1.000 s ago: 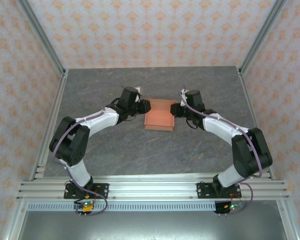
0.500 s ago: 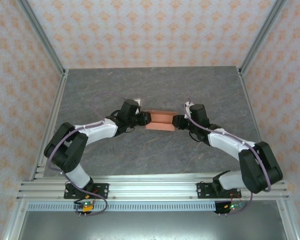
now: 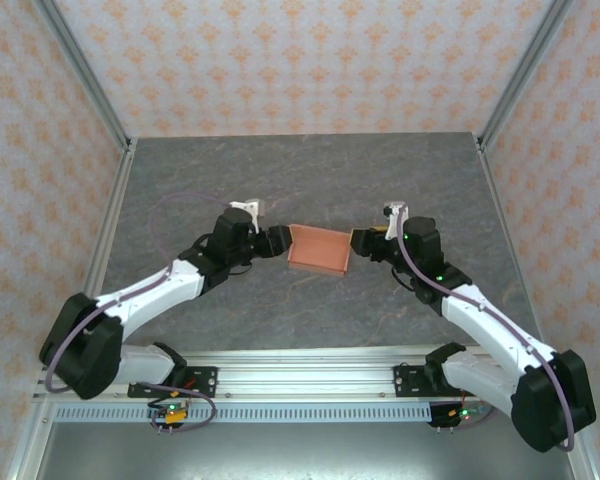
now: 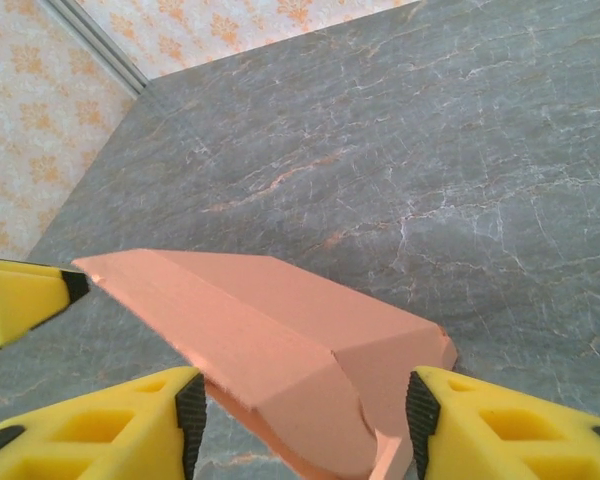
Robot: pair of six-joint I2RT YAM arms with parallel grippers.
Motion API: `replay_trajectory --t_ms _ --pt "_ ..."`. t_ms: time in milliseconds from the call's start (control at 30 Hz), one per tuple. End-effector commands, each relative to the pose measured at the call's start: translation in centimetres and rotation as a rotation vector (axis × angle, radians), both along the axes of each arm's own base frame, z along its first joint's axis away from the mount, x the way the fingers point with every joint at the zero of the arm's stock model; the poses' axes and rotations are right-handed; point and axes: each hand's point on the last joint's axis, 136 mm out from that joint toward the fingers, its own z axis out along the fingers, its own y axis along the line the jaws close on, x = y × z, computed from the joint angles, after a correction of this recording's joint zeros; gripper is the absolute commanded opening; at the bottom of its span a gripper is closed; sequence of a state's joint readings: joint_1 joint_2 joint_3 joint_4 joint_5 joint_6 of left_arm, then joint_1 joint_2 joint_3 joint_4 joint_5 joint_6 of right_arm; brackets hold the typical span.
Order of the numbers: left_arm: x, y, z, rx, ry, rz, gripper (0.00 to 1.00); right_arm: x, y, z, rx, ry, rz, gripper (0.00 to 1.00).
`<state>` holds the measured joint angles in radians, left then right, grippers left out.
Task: Fold the paper box
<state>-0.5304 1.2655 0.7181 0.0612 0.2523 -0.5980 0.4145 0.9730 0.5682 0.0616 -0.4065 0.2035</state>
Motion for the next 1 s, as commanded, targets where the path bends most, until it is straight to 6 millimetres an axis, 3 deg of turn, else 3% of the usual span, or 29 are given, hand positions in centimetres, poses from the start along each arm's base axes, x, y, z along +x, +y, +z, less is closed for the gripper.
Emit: replay_trajectory --t_ms 0,100,233,400,600,633,800,967 --pt "-0.3 2.2 2.7 0.026 -0.062 0.093 0.73 0.0 -0.7 1.6 0.001 -0.019 -0.042 0.6" --pt "0.3 3.2 5.3 0.066 -0.113 0.136 0.8 1.3 -1.5 3.0 0.002 -0.009 -0.122 0.65" --pt "2.1 2.0 6.2 0.144 -0.112 0.072 0.75 3.0 -2.8 2.4 -0.023 0.114 -0.229 0.65" --pt "1.9 -1.7 5.5 0.124 -0.142 -0.16 0.8 1.8 0.6 2.3 0.129 0.186 -0.015 0.7" --pt "2.8 -2.6 2.7 0.139 -0.055 -0.188 0.85 0.6 1.8 -0.3 0.189 0.288 0.071 0.75" --pt "3.0 -2.7 2.3 0.136 -0.045 -0.183 0.9 0.6 2.0 -0.5 0.203 0.294 0.075 0.79" --pt "4.4 -1.9 1.9 0.131 -0.043 -0.116 0.97 1.5 1.7 -1.6 0.233 0.317 0.034 0.87" --pt "6.5 -0.1 3.5 -0.027 -0.006 -0.003 1.0 3.0 1.5 -1.8 0.336 0.379 -0.04 0.88"
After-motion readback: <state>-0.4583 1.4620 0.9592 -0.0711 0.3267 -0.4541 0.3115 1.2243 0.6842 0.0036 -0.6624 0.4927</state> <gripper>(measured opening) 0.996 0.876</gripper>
